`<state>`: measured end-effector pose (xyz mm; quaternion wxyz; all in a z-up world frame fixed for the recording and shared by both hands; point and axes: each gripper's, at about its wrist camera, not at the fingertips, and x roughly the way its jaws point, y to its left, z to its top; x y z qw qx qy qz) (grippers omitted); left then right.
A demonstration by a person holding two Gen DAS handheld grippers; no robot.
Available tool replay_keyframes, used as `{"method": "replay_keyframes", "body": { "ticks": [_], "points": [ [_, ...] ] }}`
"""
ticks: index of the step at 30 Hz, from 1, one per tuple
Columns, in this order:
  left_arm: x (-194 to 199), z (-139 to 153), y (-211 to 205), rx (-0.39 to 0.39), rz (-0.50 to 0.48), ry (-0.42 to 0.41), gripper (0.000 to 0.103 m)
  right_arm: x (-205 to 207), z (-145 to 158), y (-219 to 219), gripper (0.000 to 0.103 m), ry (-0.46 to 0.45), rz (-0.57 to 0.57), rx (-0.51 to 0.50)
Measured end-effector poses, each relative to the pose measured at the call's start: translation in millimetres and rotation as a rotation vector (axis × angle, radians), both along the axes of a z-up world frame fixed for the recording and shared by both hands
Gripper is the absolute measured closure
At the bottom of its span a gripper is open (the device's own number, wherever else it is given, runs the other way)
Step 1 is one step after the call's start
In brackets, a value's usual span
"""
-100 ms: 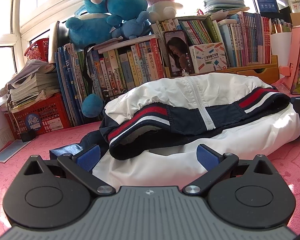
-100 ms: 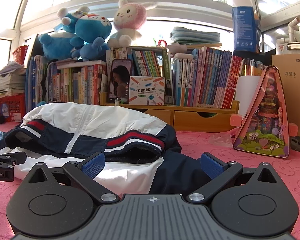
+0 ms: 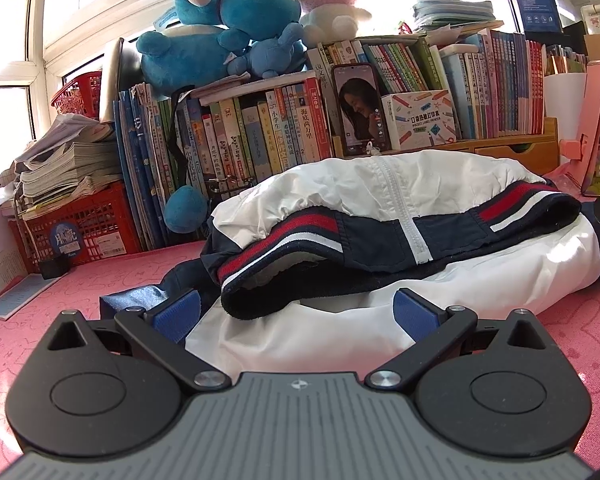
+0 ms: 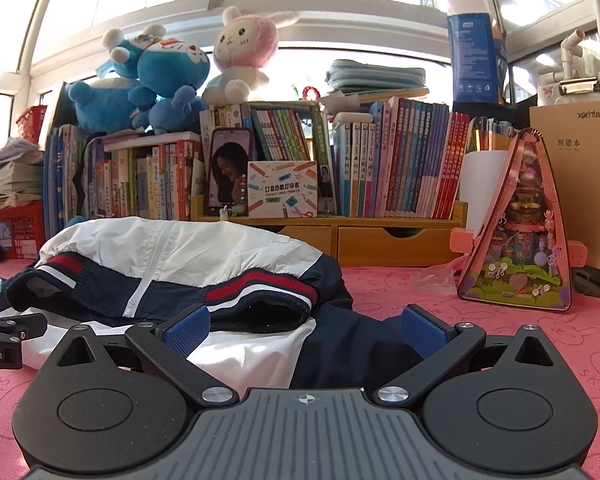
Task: Fold clothes
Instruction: 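Grasp the jacket hem with the right gripper and lift it up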
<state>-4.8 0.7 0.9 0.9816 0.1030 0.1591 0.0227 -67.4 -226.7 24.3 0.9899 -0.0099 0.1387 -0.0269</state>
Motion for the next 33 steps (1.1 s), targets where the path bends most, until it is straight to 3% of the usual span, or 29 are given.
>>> {"method": "replay_keyframes", "body": {
  "ticks": [9, 16, 21, 25, 28, 31, 33],
  "points": [
    [-3, 1, 5, -0.048, 0.022, -0.02, 0.0, 10, -6, 0, 0.0, 0.039, 0.039, 0.02],
    [17, -5, 13, -0.066, 0.008, 0.106, 0.0, 19, -10, 1, 0.0, 0.07, 0.063, 0.019],
    [27, -1, 12, 0.105, 0.061, 0.064, 0.0, 56, -10, 24, 0.0, 0.098, -0.019, -0.257],
    [39, 8, 14, 0.112, 0.051, 0.063, 0.0, 90, -20, 48, 0.0, 0.173, -0.03, -0.468],
    [44, 15, 17, 0.093, 0.026, 0.075, 0.0, 108, -27, 60, 0.0, 0.177, -0.046, -0.587],
    [41, 17, 18, 0.105, 0.003, 0.058, 0.0, 113, -13, 55, 0.0, 0.126, -0.129, -0.596],
    [43, 16, 17, 0.152, 0.011, 0.047, 0.0, 111, 3, 39, 0.0, 0.092, -0.183, -0.531]
  ]
}}
